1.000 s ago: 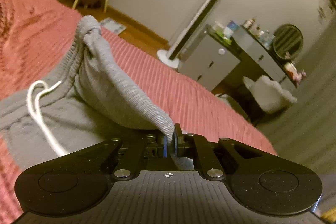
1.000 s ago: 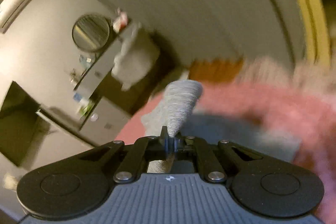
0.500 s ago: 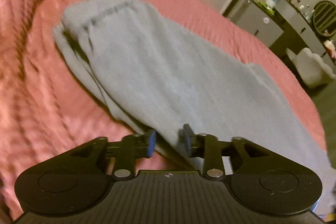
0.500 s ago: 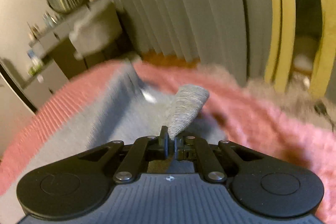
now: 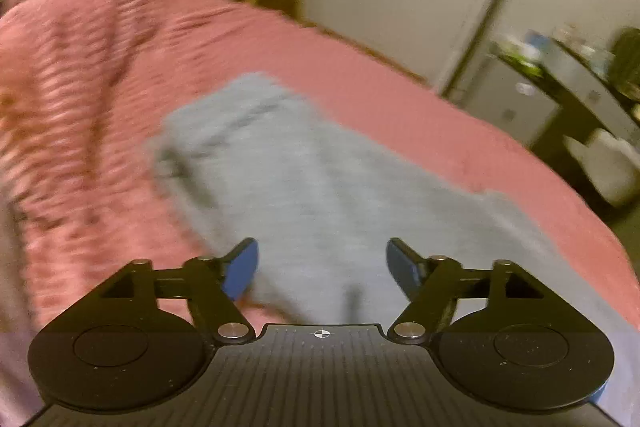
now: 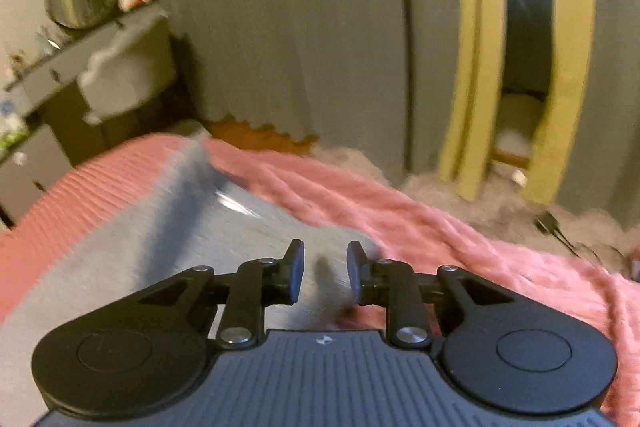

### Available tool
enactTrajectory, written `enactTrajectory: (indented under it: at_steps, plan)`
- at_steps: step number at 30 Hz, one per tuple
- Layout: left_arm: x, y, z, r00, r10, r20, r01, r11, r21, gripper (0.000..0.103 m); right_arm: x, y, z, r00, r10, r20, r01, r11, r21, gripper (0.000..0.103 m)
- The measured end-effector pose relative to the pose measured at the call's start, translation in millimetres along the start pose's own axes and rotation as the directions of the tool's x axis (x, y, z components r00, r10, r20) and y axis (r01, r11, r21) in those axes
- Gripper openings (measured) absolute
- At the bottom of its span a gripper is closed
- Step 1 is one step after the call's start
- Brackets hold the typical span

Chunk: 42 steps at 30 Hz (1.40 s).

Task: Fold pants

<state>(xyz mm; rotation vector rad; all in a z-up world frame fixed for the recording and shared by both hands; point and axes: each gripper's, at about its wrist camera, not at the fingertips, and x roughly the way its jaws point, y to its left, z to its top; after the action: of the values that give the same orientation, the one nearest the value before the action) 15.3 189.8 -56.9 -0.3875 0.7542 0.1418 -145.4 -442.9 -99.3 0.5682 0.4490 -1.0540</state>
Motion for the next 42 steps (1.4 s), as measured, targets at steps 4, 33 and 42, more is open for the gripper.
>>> enactTrajectory:
  at_steps: [4, 33, 42]
  plan:
    - [18, -69, -18, 0.989, -0.147, -0.033, 0.149, 0.987, 0.065, 0.097, 5, 38, 1, 0.982, 0.188, -0.037, -0.189, 0.981, -0.047, 0.023]
    - [72, -139, -98, 0.993, -0.088, -0.074, 0.109, 0.927, 0.358, 0.1, 125, 61, 65, 0.968, 0.209, -0.14, -0.217, 0.975, -0.044, 0.039]
    - [80, -147, -100, 0.994, -0.093, -0.052, 0.106, 0.909, 0.403, 0.103, 156, 102, 62, 0.988, 0.112, -0.111, -0.127, 0.982, -0.138, 0.012]
